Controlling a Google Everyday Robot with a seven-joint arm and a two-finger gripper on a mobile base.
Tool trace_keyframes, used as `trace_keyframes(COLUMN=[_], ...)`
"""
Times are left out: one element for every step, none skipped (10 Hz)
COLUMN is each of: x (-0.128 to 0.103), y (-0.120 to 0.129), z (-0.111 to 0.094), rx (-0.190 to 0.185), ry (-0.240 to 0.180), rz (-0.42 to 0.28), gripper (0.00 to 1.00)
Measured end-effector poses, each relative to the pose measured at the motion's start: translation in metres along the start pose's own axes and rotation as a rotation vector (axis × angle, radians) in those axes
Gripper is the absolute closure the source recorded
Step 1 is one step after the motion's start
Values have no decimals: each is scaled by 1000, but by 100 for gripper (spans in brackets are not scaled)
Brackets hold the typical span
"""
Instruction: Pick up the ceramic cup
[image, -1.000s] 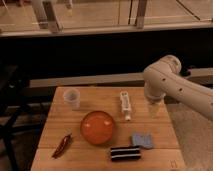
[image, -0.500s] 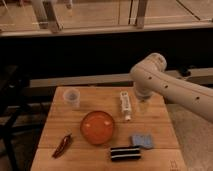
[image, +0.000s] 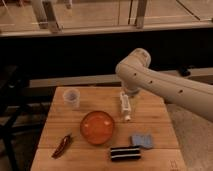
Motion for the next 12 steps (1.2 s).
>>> trace_keyframes(x=[-7, -13, -22, -26, -29, -34, -41, -53, -56, -56, -63, -72], y=[-8, -16, -26, -30, -35, -40, -46, -56, -61, -65, -71, -78], z=[-3, -5, -9, -10, -13, -16, -19, -23, -25, -27, -29, -32], rx=[12, 21, 35, 42, 56, 68, 80, 94, 105, 114, 123, 133], ry=[3, 5, 4, 4, 5, 8, 9, 9, 10, 12, 9, 6], rz=[-19, -42, -72, -83, -100, -115, -131, -156, -170, -180, -197, -217], gripper=[20, 20, 20, 20, 20, 20, 20, 20, 20, 20, 20, 20])
